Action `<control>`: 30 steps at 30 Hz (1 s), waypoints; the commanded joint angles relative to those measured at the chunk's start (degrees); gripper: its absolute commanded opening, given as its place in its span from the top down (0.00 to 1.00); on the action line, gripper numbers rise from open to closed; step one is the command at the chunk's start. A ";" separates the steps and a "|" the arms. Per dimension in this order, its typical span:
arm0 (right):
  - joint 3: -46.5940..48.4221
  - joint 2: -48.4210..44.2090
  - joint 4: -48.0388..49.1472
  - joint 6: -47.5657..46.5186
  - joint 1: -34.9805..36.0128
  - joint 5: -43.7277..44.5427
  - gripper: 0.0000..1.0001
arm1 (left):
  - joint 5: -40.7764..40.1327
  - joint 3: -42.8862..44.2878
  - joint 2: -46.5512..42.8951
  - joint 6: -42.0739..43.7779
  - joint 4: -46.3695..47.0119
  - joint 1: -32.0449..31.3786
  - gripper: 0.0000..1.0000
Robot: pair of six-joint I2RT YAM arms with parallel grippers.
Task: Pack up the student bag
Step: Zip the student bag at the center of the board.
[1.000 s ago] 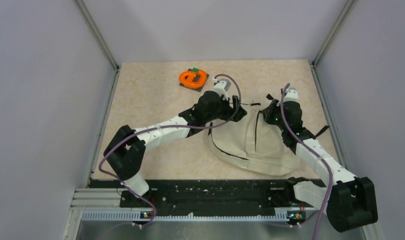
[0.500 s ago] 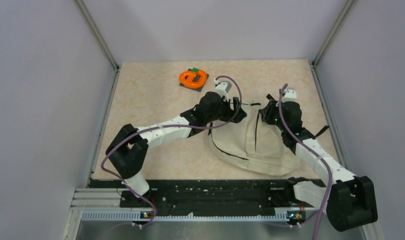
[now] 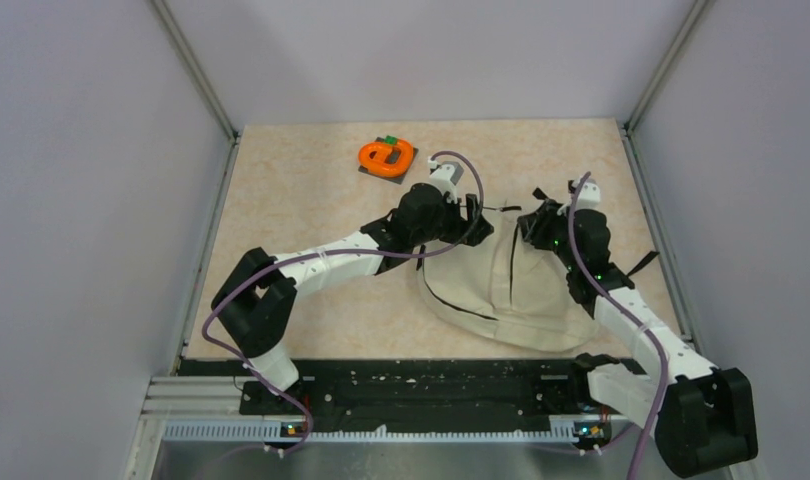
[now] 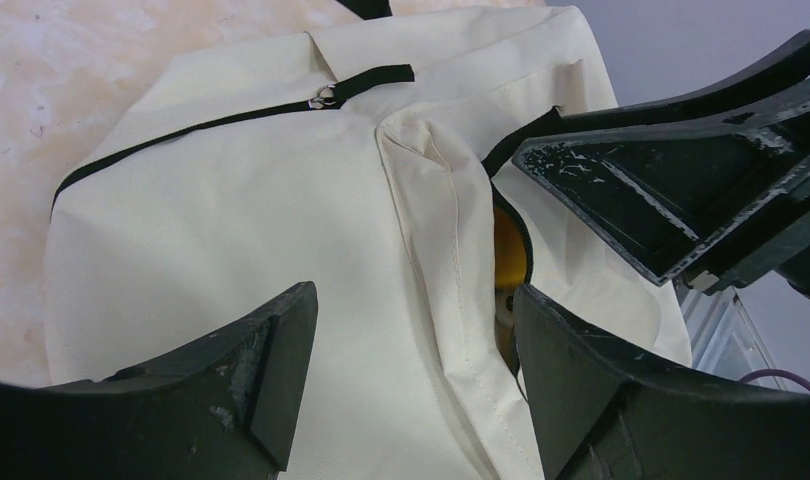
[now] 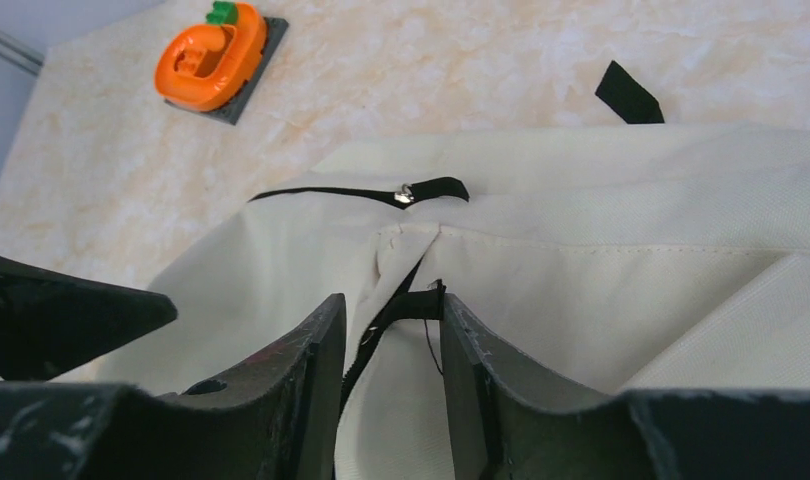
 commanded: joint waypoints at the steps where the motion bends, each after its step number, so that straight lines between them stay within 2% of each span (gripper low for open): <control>1: -0.87 -2.29 4.62 6.20 -0.58 -1.10 0.61 | -0.45 1.35 -0.16 0.03 1.76 0.22 0.24; 7: -0.45 0.57 4.37 5.24 -0.53 1.10 0.54 | -0.22 1.26 -0.15 0.03 1.75 0.21 0.24; 13: -0.98 2.88 7.75 4.52 -0.59 2.06 0.57 | -0.61 0.90 -0.16 0.12 1.64 0.20 0.24; 17: -0.89 4.42 11.06 2.87 -0.58 1.63 0.71 | -0.58 0.94 0.00 0.13 1.60 0.20 0.24; 20: -0.90 4.40 13.08 0.80 -0.57 -0.71 1.00 | -0.35 1.65 0.85 0.13 1.73 0.22 0.24; 23: -1.50 2.68 13.26 -0.44 -0.54 -2.84 1.00 | 0.51 3.48 3.06 0.04 2.64 0.17 0.24; 30: -3.94 -5.93 4.96 -0.72 -0.27 -10.57 1.00 | 3.88 12.24 12.38 -1.46 4.86 0.29 0.25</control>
